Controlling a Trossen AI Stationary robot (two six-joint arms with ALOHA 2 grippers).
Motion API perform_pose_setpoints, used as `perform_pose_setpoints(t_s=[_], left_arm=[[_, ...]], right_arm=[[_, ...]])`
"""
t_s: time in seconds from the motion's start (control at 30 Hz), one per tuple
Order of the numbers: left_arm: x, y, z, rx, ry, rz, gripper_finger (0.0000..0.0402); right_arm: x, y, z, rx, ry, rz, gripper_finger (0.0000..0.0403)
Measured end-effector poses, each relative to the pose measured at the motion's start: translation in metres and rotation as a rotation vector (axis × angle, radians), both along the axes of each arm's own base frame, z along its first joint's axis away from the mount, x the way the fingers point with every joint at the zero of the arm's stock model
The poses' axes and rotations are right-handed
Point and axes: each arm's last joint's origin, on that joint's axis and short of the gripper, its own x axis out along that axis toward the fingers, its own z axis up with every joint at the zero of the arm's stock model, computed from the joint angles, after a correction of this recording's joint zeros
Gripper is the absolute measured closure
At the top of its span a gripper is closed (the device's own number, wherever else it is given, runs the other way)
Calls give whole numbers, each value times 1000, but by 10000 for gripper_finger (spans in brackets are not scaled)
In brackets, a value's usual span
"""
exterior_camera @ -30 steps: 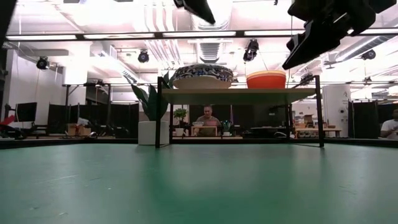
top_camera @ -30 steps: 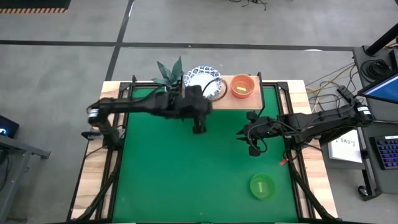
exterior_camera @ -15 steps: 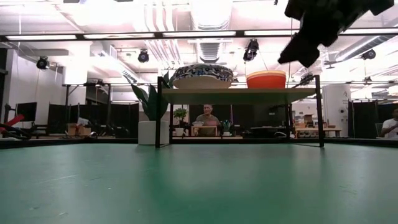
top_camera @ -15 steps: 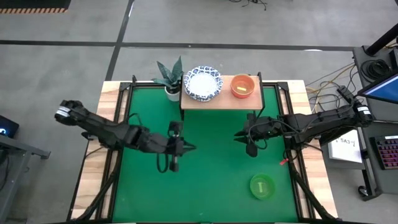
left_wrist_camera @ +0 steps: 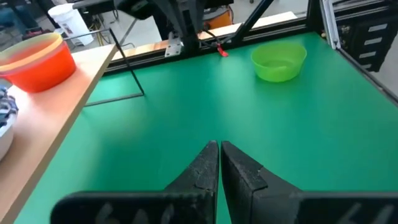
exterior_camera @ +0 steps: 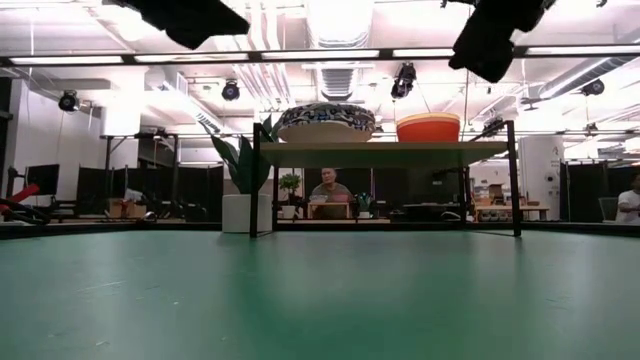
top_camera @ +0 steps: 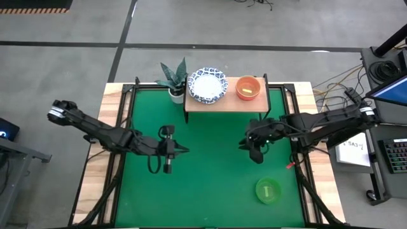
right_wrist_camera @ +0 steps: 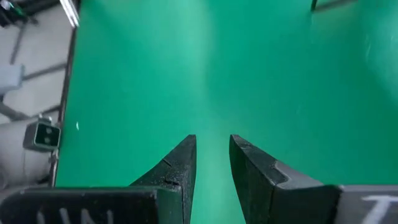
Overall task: Place and stack bowls onto a shelf
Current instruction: Stack the green bowl on top of the yellow bowl on the shelf
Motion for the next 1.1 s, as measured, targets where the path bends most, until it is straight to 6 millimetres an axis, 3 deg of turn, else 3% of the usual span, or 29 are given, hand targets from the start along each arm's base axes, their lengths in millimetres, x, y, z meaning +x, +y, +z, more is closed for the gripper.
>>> perform_pose_setpoints(t_s=[0.3, 0.7, 0.93, 1.1], left_arm=[[-6, 5, -9, 28, 2, 56, 401], [-5, 4, -9, 51, -4, 49, 402], [-1, 3, 26, 186, -48, -5, 401], [-1, 3, 38, 193, -31, -7, 402]], right_arm=[[20, 20, 8, -72, 308, 89, 317], [34, 57, -18, -161, 491, 281, 316], [33, 81, -33, -189, 542, 372, 316], [23, 99, -44, -206, 584, 412, 316]])
